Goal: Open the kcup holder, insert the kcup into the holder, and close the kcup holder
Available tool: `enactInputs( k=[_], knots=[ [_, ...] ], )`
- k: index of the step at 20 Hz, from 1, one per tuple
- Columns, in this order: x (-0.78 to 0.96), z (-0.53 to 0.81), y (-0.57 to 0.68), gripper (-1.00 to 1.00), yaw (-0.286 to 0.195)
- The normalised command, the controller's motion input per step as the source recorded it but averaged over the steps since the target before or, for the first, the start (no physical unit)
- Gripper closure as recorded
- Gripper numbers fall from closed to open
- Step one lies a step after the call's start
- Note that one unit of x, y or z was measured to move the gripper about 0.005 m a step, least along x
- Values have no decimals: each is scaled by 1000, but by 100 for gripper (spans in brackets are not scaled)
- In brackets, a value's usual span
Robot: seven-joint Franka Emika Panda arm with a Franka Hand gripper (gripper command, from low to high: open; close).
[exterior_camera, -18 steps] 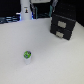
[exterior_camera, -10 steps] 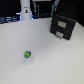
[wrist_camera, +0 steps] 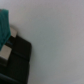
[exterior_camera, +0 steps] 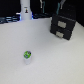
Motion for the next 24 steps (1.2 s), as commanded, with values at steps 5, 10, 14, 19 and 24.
enactInputs(
  k=[5, 10, 14, 19, 24],
  knots=[
    [-360, -85, 595, -100, -187],
    [-359, -130, 629, -100, -180],
    [-367, -146, 650, -100, -171],
    [-326, -188, 626, -100, -164],
    [-151, -316, 524, -100, -136]
  ],
)
